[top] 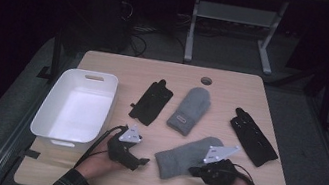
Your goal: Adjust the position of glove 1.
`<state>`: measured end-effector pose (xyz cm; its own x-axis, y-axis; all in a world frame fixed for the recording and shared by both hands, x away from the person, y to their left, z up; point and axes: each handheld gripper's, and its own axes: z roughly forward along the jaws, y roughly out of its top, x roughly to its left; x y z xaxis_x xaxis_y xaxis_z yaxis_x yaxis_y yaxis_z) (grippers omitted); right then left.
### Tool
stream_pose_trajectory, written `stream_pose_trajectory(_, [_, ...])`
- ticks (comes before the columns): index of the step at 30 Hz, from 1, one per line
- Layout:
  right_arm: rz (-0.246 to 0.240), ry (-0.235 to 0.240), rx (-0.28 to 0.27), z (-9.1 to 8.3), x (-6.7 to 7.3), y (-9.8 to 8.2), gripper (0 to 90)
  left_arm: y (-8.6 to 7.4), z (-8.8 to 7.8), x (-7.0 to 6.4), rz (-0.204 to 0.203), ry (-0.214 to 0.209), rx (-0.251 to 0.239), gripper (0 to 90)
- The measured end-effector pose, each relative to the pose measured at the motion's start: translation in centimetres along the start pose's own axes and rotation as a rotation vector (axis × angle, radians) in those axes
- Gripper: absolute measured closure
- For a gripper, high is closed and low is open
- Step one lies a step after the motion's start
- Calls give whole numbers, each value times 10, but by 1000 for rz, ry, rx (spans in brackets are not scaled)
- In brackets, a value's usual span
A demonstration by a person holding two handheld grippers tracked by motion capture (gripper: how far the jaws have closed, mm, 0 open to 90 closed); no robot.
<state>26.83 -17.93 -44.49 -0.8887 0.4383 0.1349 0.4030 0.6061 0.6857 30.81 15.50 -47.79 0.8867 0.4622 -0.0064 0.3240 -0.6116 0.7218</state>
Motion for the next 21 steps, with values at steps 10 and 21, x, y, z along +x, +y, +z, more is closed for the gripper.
stream_pose_trajectory(10, [158,-225,-87,-53,-27,-49,600,0,0,0,5,0,5,121])
stream_pose_trajectory(21, [185,-404,-32,-49,-41,-78,201,0,0,0,2,0,7,121])
